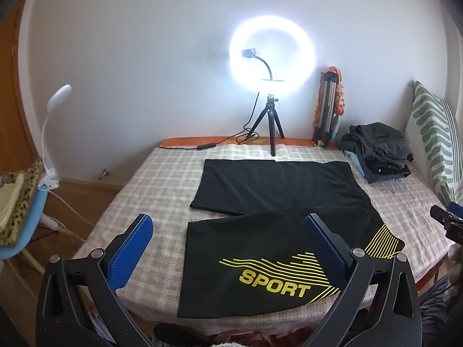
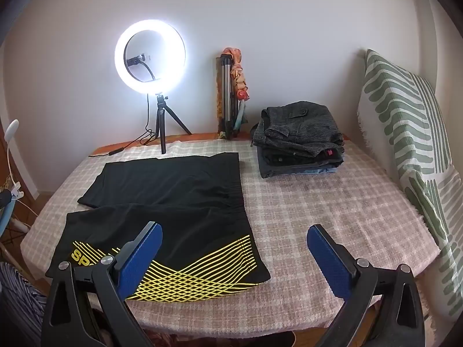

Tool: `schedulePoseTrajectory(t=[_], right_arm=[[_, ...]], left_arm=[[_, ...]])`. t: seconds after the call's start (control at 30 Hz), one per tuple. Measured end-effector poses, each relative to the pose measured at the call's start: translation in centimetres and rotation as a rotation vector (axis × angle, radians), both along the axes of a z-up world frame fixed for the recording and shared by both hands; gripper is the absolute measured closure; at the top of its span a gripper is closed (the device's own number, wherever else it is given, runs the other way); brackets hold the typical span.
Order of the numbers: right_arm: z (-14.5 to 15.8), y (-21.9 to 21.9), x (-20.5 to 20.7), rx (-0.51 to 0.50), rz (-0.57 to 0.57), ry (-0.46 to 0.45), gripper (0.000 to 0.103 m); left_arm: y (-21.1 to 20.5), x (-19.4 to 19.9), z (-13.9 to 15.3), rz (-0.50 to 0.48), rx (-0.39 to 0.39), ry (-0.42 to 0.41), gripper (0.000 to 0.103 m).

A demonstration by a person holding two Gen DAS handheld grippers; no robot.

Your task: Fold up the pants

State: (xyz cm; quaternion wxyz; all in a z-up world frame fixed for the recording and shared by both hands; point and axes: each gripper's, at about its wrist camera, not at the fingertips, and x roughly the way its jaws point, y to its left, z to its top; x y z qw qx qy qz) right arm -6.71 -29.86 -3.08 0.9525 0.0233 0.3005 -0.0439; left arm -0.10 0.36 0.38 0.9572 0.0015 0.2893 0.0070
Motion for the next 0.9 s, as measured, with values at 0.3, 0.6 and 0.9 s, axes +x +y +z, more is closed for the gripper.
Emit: schedulePoseTrajectory(t=[0.3,0.6,0.9], right_arm=[[0.13,0.15,-0.23,-0.001,0.004,-0.005,0.002],[0.11,0.30,-0.30,-0.002,0.010,-0.003,0.002],[0.22,0.56,-0.46,-0.005,0.014,-0.006,0.002]], left_arm=[[-0.09,-0.09,0.10,-0.003,0.004,-0.006,0.000],[-0.18,-0.27,-0.07,-0.004,0.003,-0.007,0.000],[-0.15,-0.39,-0.15,0.000,0.004,-0.007,0.000]])
